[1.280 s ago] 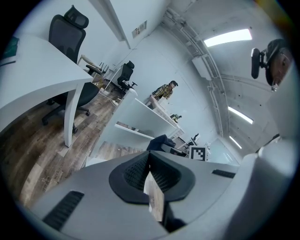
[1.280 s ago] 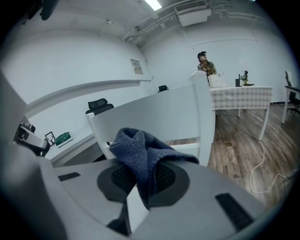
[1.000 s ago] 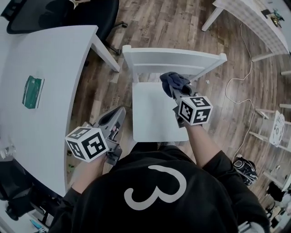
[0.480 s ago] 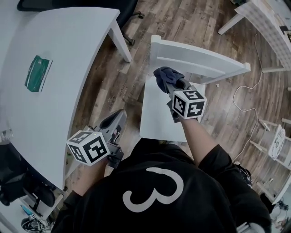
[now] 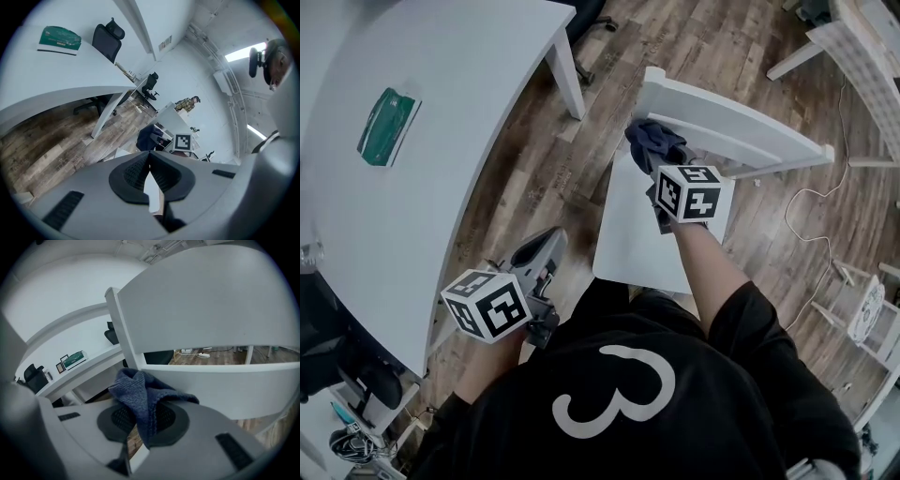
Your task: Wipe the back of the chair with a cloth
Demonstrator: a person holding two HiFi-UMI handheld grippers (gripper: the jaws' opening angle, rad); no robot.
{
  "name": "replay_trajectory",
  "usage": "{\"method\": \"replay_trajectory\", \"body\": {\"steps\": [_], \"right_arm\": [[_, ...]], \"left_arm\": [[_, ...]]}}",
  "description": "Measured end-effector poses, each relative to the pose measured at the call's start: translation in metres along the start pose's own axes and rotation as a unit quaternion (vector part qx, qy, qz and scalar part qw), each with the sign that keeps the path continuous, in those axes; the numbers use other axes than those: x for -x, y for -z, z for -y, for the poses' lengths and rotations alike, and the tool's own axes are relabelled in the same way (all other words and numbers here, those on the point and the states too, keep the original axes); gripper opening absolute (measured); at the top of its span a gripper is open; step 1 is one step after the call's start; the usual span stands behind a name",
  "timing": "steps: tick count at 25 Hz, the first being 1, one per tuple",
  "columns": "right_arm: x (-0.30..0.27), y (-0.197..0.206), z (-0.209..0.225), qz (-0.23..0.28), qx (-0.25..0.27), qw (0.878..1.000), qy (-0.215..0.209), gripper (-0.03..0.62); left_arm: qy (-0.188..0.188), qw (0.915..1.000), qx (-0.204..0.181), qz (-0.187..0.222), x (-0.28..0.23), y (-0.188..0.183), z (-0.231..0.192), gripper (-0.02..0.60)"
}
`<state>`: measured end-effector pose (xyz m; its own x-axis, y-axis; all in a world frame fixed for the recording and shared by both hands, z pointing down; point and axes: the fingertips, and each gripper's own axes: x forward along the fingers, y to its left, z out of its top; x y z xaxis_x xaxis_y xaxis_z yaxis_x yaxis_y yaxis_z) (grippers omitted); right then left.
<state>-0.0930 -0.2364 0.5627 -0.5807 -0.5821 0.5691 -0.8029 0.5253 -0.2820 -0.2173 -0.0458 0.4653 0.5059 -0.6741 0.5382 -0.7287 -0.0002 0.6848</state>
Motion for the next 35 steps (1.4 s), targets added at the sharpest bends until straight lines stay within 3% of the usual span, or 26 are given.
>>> {"method": "replay_trajectory", "body": {"steps": [10, 35], "right_arm": [[-0.014, -0.005, 0.007, -0.004, -0.020, 1.000, 0.020, 0.052], [0.007, -0.002, 0.036, 0.015, -0.060, 0.998, 0.033, 0.052]], "left_arm": [[-0.004, 1.0000, 0.007, 0.002, 0.001, 0.000, -0.003, 0.014], [0.024, 0.9987, -0.030, -0.033, -0.029, -0.007, 0.019, 0.014]]}}
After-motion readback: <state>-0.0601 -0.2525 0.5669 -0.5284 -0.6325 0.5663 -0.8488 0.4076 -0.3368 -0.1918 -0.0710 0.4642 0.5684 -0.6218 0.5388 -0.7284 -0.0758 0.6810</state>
